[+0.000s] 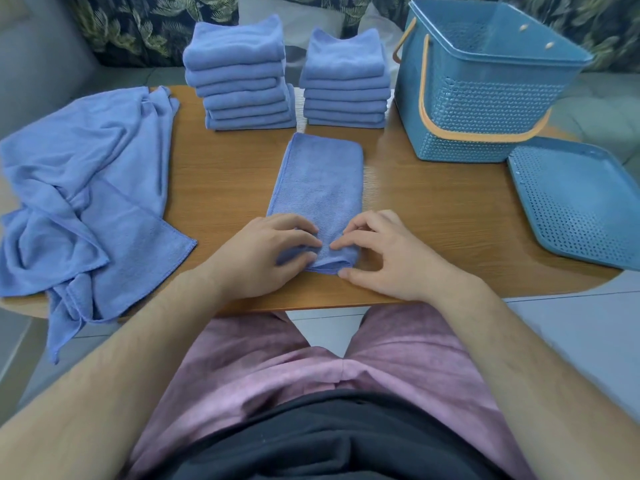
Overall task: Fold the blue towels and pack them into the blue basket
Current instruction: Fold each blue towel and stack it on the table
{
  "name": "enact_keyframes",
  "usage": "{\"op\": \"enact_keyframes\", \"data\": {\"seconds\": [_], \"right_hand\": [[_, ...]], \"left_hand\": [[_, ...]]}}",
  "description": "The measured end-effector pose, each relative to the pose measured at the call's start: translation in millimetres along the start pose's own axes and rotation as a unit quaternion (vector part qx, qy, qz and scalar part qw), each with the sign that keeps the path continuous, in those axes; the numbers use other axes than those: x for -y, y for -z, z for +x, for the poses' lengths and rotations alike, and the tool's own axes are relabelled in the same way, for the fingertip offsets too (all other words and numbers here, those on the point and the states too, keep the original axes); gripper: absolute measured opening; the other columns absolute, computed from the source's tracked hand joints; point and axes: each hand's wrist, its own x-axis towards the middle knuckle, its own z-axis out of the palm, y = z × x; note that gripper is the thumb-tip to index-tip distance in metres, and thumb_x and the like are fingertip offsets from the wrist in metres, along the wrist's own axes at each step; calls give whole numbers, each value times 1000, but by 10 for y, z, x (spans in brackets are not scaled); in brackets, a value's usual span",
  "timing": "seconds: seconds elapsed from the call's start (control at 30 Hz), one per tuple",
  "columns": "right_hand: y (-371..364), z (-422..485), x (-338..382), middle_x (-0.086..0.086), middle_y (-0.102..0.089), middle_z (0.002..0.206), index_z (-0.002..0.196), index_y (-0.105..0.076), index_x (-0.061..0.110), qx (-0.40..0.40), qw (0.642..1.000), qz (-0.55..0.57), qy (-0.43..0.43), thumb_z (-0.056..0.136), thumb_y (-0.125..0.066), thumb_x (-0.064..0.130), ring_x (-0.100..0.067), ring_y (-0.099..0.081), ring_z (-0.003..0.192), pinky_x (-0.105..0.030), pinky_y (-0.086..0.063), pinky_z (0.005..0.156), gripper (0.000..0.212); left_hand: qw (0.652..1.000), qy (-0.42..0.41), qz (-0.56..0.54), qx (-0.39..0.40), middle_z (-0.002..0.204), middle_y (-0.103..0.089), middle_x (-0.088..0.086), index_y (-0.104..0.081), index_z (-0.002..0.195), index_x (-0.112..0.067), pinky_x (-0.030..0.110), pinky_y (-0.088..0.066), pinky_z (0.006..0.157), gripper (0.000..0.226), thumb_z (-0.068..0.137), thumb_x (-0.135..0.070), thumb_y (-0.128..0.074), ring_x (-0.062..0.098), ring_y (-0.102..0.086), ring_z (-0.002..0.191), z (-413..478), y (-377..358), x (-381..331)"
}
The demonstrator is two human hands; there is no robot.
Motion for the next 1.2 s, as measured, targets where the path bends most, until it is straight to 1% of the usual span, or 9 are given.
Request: {"op": "enact_keyframes", "data": {"seconds": [0.23, 0.47, 0.53, 0.63, 0.77, 0.87, 1.0, 1.1, 1.2], "right_hand": [[-10, 82, 7, 3, -66, 91, 95, -70, 13, -65, 998, 15, 15, 96, -60, 43, -15, -51, 94, -29, -43, 91, 31], [189, 40, 47, 17, -64, 74, 92, -69, 24, -59, 973, 193, -110, 100, -62, 29, 1, -56, 69, -21, -42, 70, 12], [255, 32, 40, 19, -67, 80, 95, -68, 31, -44, 962, 244, -113, 96, -68, 34, 0, -59, 74, -23, -46, 73, 3], [321, 16, 12, 19, -72, 106, 112, -65, 39, 1, 957, 265, -121, 85, -80, 39, -9, -66, 96, -27, -53, 88, 31], [265, 38, -6, 9, -74, 117, 120, -66, 30, -31, 932, 339, -123, 95, -70, 14, -12, -69, 108, -35, -52, 100, 30], [265, 62, 25, 2, -76, 114, 121, -64, 17, -42, 904, 402, -140, 99, -60, 1, -12, -70, 107, -26, -52, 93, 28], [323, 76, 87, 0, -77, 107, 122, -63, 12, -57, 880, 441, -167, 101, -55, -1, -12, -73, 98, -24, -56, 80, 26], [354, 71, 98, -7, -78, 101, 117, -64, 18, -60, 880, 429, -194, 102, -56, 6, -22, -74, 91, -42, -57, 77, 20], [362, 70, 78, -1, -76, 81, 114, -58, 18, -63, 885, 408, -215, 101, -60, 15, -19, -70, 69, -32, -52, 52, 13]], "left_hand": [[1000, 15, -4, 21, 111, -61, -7, -71, 113, -18, 33, -47, 92, 55, 81, -62, -73, 13, -59, 103, -14, 89, -42], [979, 150, -116, -72, 83, -64, -10, -65, 98, -30, 26, -45, 65, 9, 92, -26, -72, 11, -57, 74, -60, 176, -42], [954, 186, -210, -107, 81, -65, -3, -68, 93, -26, 24, -44, 67, 5, 93, -22, -72, 7, -56, 71, -38, 184, -110], [917, 208, -315, -127, 89, -70, 5, -69, 95, -18, 25, -48, 72, 5, 94, -22, -71, 8, -60, 79, -6, 205, -178], [903, 216, -331, -169, 84, -70, 5, -68, 102, -20, 26, -48, 71, 11, 95, -27, -67, 9, -61, 76, 19, 193, -247], [904, 215, -318, -188, 60, -46, -2, -60, 123, -31, 23, -35, 55, 25, 98, -35, -58, 11, -41, 55, 42, 190, -301], [904, 162, -376, -121, 84, -62, -9, -44, 140, -40, 21, -45, 70, 54, 95, -22, -68, 11, -55, 73, -15, 237, -317], [912, 162, -367, -88, 87, -64, 0, -57, 123, -33, 39, -45, 65, 40, 92, -15, -73, 25, -54, 70, -17, 166, -264], [916, 189, -342, -94, 91, -61, 27, -69, 106, -31, 52, -41, 60, 17, 89, -32, -71, 41, -47, 66, 18, 107, -211]]}}
